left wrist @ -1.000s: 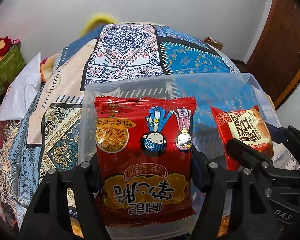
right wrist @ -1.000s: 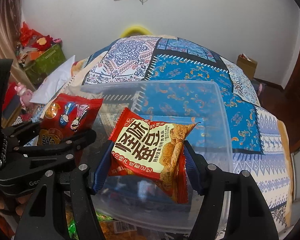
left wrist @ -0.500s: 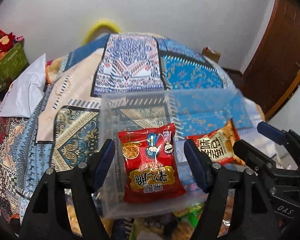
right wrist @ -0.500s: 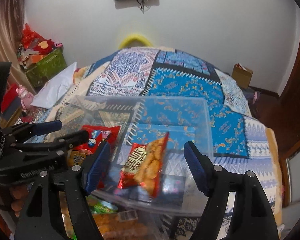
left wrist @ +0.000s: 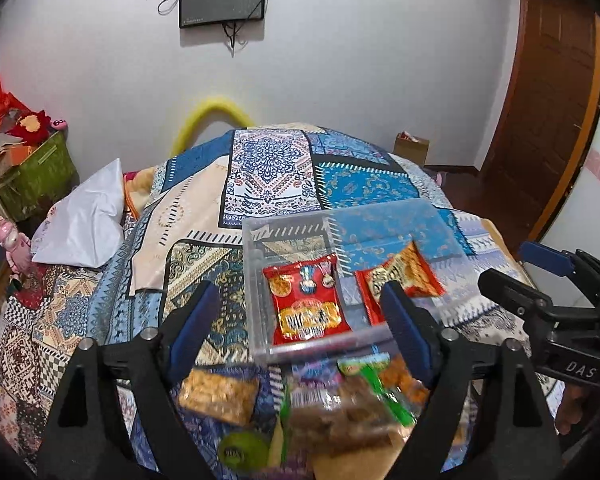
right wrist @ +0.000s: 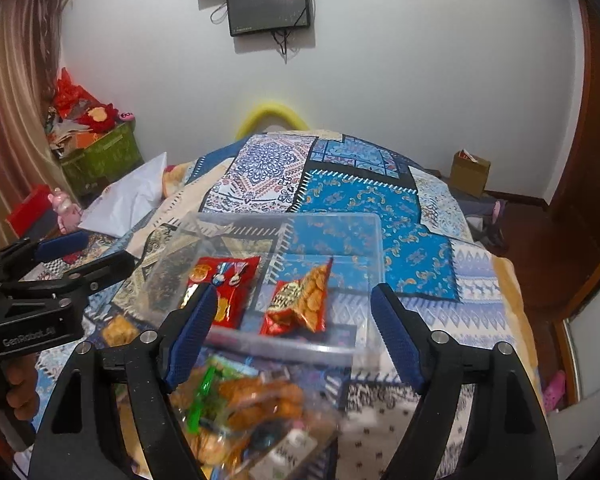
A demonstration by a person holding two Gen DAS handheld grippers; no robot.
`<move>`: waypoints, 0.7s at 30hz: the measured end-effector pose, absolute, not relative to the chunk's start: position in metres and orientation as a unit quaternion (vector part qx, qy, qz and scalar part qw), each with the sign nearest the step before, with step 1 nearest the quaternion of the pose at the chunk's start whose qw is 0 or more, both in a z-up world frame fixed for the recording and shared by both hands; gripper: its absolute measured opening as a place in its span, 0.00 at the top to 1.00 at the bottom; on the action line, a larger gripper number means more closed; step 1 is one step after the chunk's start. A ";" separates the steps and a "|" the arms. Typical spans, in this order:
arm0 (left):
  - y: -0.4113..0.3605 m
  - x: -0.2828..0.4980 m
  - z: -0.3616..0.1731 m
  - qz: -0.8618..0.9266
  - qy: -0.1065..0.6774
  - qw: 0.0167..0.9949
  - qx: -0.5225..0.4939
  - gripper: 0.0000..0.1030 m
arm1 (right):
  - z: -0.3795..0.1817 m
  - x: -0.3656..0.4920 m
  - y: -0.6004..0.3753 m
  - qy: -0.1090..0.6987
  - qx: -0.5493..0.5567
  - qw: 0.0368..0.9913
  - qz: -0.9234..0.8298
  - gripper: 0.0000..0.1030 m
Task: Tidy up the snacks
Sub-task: 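Grasp the square cracker pack with the left gripper while the right grasps the biscuit roll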
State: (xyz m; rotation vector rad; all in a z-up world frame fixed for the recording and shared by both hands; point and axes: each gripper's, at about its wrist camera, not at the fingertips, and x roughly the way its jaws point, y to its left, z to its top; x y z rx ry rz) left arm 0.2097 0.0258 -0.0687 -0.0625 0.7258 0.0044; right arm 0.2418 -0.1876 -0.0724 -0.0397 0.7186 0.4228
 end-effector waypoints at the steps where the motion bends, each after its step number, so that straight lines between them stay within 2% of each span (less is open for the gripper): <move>1: 0.025 0.202 -0.068 0.000 0.353 0.935 -0.034 0.17 | -0.072 0.236 -0.190 0.348 -0.019 0.915 0.204 0.23; 10: 0.015 0.166 -0.091 -0.012 0.376 0.926 -0.042 0.16 | -0.098 0.204 -0.203 0.379 -0.019 0.905 0.192 0.23; 21: 0.006 0.151 -0.146 -0.015 0.436 0.898 -0.053 0.16 | -0.162 0.182 -0.202 0.451 -0.018 0.873 0.183 0.23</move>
